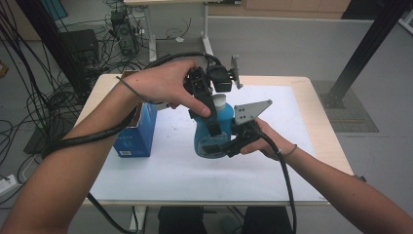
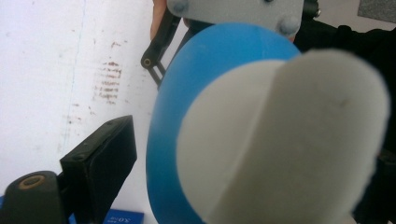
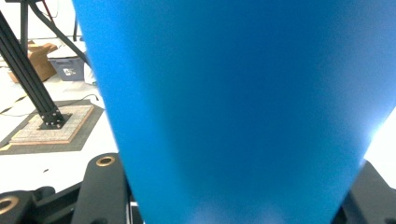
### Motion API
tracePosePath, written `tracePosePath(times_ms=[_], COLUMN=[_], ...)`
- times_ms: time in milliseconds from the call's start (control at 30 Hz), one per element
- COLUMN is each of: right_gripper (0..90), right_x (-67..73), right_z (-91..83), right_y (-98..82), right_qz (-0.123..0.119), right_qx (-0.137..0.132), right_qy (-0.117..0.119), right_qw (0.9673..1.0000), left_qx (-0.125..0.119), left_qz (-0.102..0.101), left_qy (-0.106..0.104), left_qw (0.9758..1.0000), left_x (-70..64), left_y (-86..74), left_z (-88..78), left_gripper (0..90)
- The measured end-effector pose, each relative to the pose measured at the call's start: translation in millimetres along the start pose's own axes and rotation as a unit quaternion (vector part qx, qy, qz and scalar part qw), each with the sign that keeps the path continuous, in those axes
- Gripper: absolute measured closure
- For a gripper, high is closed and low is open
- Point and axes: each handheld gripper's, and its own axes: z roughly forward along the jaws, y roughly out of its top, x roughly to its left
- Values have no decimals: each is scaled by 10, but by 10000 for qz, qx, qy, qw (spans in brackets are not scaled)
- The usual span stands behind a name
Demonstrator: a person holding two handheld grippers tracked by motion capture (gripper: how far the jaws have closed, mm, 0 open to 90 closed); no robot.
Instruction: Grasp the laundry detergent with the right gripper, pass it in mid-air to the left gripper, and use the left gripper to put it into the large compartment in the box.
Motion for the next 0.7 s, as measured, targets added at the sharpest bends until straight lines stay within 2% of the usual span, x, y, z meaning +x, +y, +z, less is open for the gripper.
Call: tracePosePath(times_ms=[233, 400, 600, 700], right_gripper=[405, 405, 405, 405], right_x=[4, 1, -2, -5], right_z=[6, 6, 9, 9], right_y=[9, 8, 5, 4], right_qz=[-6, -4, -8, 11], right_qx=[7, 6, 14, 19], right_qy=[-2, 9, -5, -6], right_qw=[10000, 10000, 10000, 10000], left_qx=[-3, 1, -17, -47], left_qz=[58, 71, -10, -81], left_qy=[-29, -28, -31, -57], left_qw=[10000, 10000, 10000, 9999], left_x=[2, 13, 41, 49], left_y=[22, 28, 39, 38], left_z=[11, 35, 40, 32], left_gripper=[138, 198, 249, 306])
